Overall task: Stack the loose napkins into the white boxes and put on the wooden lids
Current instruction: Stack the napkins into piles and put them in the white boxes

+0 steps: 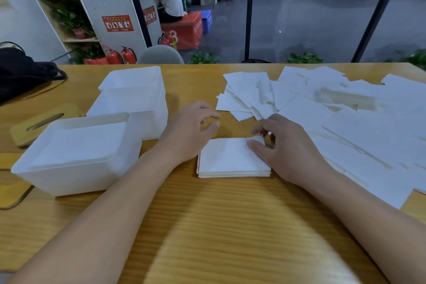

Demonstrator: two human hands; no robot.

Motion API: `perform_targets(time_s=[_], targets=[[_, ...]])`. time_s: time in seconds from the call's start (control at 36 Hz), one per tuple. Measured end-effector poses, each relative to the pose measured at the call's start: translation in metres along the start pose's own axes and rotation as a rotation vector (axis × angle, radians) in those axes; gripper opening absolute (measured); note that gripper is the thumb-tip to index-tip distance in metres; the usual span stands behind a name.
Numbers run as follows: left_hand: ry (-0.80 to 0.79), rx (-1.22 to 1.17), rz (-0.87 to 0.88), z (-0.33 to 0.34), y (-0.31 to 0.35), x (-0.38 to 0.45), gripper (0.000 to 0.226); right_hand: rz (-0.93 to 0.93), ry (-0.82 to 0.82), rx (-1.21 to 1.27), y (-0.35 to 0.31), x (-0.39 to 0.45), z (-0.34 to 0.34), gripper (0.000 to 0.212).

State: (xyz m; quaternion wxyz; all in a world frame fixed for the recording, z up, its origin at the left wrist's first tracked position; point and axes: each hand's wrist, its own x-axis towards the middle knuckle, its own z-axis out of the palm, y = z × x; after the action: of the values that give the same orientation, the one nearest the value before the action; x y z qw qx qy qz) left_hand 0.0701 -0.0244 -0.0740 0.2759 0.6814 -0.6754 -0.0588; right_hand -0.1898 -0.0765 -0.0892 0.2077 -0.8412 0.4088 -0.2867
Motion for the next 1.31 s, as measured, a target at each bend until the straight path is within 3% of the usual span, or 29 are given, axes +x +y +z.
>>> perform_targets(time_s=[0.31,0.5,0.61,0.69,0.75,0.92,0.97,1.08,1.31], targets=[[-0.179,0.155,-0.021,0.032,-0.008,0.053,0.035,-0.028,-0.065,0.033,0.004,-0.002,0.004,0.015],[-0.048,0.134,0.065,0.027,-0.009,0.049,0.043,-0.034,-0.077,0.038,0.004,-0.001,0.005,0.014],[0.005,0.167,0.091,0.014,-0.002,0.033,0.013,-0.030,-0.058,0.050,0.002,0.000,0.001,0.010],[0.072,0.153,0.102,0.004,-0.001,0.018,0.012,-0.028,-0.028,0.070,0.001,0.000,0.000,0.011],[0.110,0.153,0.110,-0.001,0.003,0.008,0.015,-0.027,0.011,0.087,0.001,0.001,0.000,0.018],[0.105,0.016,0.166,-0.005,0.015,-0.009,0.026,-0.042,0.089,-0.008,-0.001,0.003,-0.004,0.064],[0.104,0.016,0.235,-0.004,0.018,-0.013,0.018,-0.043,0.104,-0.032,0.000,0.003,-0.005,0.058],[0.107,-0.063,0.229,-0.002,0.020,-0.018,0.008,-0.080,0.149,-0.006,0.006,0.006,-0.004,0.012],[0.160,-0.207,0.192,-0.012,0.020,-0.020,0.011,-0.123,0.199,0.044,-0.001,0.004,-0.007,0.011]])
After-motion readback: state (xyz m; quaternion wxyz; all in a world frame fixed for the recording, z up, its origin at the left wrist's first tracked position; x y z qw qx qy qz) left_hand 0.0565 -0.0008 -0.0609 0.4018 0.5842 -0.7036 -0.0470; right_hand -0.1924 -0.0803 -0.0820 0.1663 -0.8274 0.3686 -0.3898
